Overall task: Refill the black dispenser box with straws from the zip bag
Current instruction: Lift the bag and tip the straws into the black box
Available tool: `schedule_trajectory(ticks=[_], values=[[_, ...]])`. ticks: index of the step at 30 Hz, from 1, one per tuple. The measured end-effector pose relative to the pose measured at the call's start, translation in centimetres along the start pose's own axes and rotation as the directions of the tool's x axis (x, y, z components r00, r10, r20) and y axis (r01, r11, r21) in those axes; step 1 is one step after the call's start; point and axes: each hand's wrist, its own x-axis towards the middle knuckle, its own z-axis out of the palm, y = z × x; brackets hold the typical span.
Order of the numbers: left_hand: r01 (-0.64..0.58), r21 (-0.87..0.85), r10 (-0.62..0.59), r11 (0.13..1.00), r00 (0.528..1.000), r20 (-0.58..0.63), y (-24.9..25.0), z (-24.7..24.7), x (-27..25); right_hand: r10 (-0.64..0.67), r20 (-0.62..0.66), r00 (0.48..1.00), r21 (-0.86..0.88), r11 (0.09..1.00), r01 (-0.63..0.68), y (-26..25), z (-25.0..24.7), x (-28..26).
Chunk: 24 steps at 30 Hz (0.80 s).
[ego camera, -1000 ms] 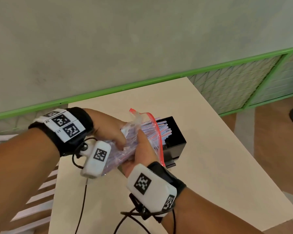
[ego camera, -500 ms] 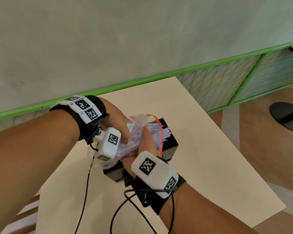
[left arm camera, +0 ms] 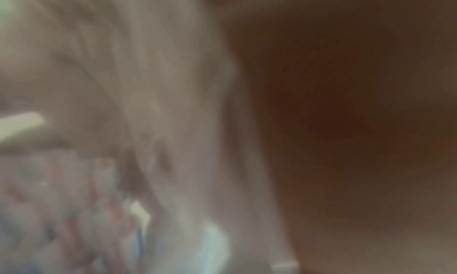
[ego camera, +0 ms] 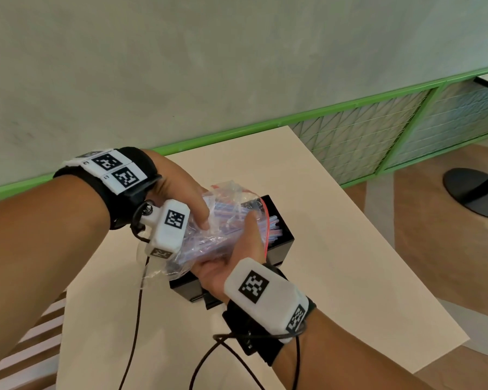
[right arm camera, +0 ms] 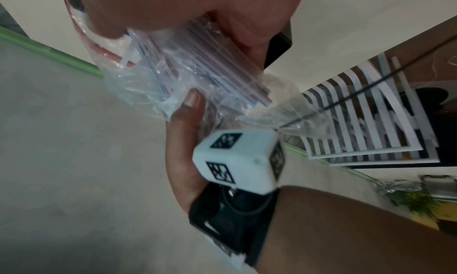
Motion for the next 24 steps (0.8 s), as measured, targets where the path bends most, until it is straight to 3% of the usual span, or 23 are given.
schedule_trajectory(ticks=[5,9,15,19,24], values=[[-0.001,0.052,0.003,0.999,0.999,-0.034,0.4,1.4,-0.5,0.083,0.031,0.996,-0.036,0.996,-0.082,0.6,-0.5,-0.5],[-0.065,0.015,0.065,0.998,0.996,-0.06,-0.1,0.8,-2.8,0.053,0.071,0.996,0.033,0.998,-0.055,0.6,-1.4,0.4],[-0.096,-0.142,0.089,0.985,0.994,-0.06,0.2,2.1,-2.6,-0.013,0.028,1.0,0.078,0.997,0.01,0.2,-1.3,0.7],[-0.137,-0.224,0.122,0.965,0.99,-0.077,-0.4,1.6,-4.0,0.032,0.057,0.998,-0.042,0.999,-0.03,0.3,-1.5,-0.1],[-0.123,-0.156,0.116,0.98,0.992,-0.05,-1.4,1.8,-4.8,0.149,0.115,0.982,-0.168,0.977,-0.128,1.2,-1.7,-0.7]])
